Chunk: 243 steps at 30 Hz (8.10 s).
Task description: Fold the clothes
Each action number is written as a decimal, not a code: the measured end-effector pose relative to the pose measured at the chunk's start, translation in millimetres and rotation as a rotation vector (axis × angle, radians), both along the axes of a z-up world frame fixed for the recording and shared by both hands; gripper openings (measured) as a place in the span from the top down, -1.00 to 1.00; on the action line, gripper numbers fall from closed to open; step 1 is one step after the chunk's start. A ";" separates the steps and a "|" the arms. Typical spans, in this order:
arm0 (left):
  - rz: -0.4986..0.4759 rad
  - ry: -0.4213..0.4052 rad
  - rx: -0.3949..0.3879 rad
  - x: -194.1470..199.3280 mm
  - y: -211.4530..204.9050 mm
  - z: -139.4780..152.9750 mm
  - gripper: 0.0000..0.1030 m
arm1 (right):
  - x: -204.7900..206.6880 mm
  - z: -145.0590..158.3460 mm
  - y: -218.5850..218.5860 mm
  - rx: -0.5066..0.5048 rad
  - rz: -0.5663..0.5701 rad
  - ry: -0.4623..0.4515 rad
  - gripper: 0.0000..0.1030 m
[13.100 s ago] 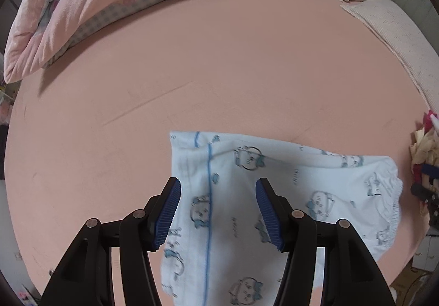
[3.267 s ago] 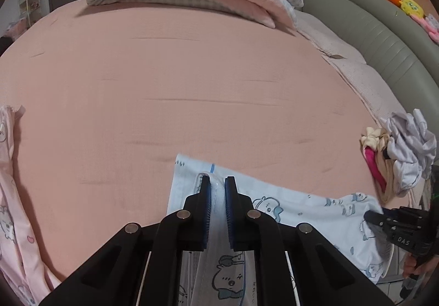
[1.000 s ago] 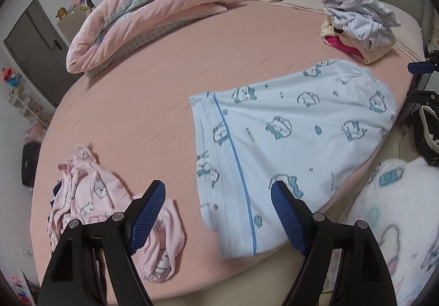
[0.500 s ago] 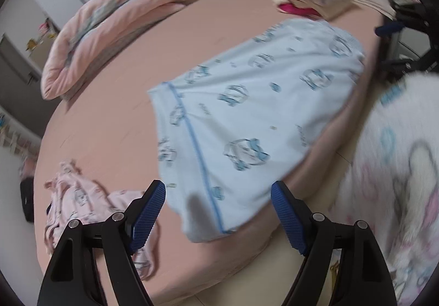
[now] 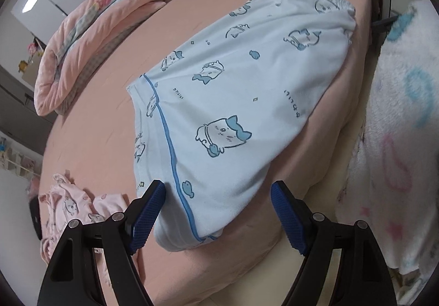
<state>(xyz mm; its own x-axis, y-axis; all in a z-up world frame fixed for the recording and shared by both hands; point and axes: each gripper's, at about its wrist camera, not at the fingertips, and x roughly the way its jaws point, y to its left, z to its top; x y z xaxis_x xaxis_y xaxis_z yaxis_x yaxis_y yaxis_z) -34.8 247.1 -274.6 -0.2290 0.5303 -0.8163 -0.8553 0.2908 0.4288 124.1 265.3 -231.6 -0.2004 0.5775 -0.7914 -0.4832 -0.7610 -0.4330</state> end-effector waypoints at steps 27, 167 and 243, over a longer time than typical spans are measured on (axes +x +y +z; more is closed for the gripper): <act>-0.127 0.195 0.088 5.2 -1.4 -2.2 -0.52 | -43.7 -31.9 -16.3 0.261 0.296 -0.177 -0.16; 0.714 -0.713 0.027 -135.9 136.0 29.8 -0.29 | -11.2 23.0 121.1 -0.158 -0.355 0.412 -0.11; 0.585 -0.735 0.149 -130.4 191.1 40.2 0.63 | 9.3 -9.9 182.7 -0.426 -0.665 0.604 0.57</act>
